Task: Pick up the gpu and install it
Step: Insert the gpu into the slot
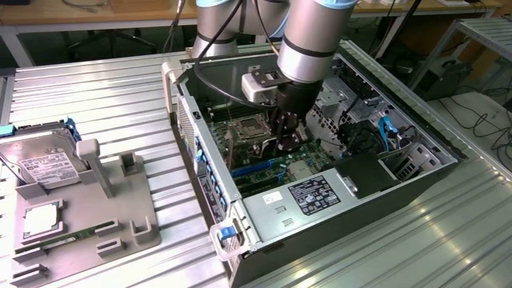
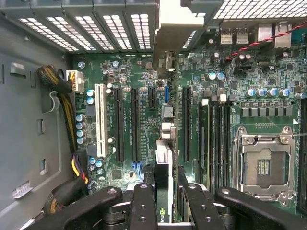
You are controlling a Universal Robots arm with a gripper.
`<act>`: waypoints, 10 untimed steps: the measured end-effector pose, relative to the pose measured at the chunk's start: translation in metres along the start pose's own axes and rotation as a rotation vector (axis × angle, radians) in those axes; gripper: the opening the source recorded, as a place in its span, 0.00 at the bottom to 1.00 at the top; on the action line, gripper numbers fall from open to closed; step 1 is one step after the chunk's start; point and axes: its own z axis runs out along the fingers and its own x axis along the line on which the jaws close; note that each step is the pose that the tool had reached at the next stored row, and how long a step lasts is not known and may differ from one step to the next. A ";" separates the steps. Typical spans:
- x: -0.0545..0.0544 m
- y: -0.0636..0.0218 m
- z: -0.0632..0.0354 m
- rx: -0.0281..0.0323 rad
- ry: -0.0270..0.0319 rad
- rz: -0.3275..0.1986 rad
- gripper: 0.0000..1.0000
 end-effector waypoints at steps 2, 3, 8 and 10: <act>0.000 0.0010 0.0021 0.0000 -0.0002 0.000 0.27; 0.000 0.0014 0.0031 0.0000 -0.0002 0.000 0.27; 0.000 0.0026 0.0093 -0.0001 -0.0014 0.000 0.27; 0.000 0.0038 0.0126 -0.0002 -0.0018 0.000 0.27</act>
